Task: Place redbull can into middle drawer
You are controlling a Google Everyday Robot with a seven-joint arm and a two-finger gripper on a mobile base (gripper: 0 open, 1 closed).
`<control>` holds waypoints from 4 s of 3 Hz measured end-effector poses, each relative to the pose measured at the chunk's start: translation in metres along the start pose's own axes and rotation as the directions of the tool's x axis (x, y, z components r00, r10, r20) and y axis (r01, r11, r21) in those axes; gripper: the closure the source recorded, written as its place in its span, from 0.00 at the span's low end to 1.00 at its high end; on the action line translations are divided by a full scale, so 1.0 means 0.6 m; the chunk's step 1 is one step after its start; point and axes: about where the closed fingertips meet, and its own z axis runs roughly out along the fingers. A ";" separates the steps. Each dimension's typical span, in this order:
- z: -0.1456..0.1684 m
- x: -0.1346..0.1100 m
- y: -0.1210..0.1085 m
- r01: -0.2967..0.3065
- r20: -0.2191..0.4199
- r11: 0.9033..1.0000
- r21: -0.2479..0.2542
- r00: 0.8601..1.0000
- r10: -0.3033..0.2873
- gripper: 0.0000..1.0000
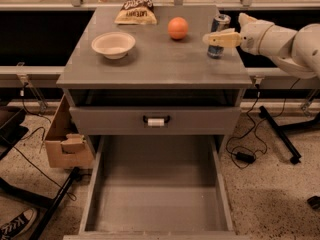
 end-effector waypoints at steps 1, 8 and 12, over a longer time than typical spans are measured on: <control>0.021 0.014 0.003 -0.008 0.024 1.000 -0.020 1.000 0.009 0.00; -0.076 -0.144 0.187 0.185 0.000 0.958 -0.220 0.982 -0.189 1.00; -0.167 -0.016 0.394 0.251 -0.066 0.912 -0.325 0.956 -0.286 1.00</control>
Offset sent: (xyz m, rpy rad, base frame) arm 0.0203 0.0186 -0.0237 0.0353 -0.0164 0.0635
